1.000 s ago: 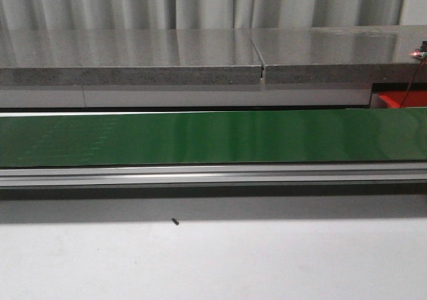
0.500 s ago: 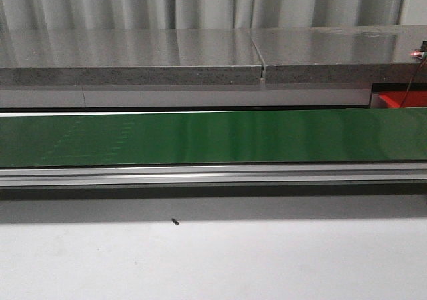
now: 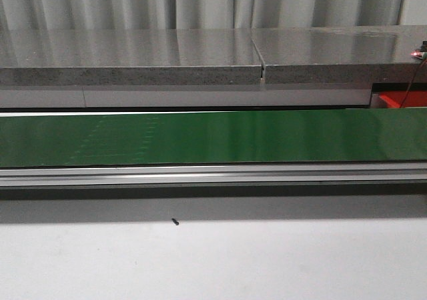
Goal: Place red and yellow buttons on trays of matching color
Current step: 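Move the left gripper back over the button cluster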
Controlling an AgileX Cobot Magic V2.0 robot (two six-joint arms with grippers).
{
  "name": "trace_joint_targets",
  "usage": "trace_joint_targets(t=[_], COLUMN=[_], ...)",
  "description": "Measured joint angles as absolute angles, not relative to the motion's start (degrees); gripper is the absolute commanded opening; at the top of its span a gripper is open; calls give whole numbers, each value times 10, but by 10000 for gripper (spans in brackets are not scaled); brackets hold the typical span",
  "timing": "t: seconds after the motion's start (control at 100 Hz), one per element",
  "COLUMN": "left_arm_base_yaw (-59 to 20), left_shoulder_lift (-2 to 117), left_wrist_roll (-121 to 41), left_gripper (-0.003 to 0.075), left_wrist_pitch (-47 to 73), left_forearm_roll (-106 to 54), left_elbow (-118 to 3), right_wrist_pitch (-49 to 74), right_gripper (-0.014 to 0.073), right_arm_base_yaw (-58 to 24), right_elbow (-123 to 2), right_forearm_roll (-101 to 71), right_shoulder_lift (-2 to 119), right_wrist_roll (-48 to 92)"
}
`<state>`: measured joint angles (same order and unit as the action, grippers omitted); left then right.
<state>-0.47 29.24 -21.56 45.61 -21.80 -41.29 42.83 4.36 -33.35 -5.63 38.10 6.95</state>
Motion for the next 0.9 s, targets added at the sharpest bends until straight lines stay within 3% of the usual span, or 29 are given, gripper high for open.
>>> trace_joint_targets(t=[0.66, 0.9], left_arm_base_yaw=[-5, -5], left_shoulder_lift=[292, 343], left_wrist_roll=[-216, -178], left_gripper=[-20, -20], left_wrist_pitch=[438, 393], left_forearm_roll=[-220, -188], left_elbow=[-413, -413], right_wrist_pitch=[428, 428], right_gripper=[-66, -66], right_arm_base_yaw=[44, 44], right_elbow=[-333, -333], right_forearm_roll=[-56, -56], right_shoulder_lift=[381, 381], right_wrist_roll=[69, 69])
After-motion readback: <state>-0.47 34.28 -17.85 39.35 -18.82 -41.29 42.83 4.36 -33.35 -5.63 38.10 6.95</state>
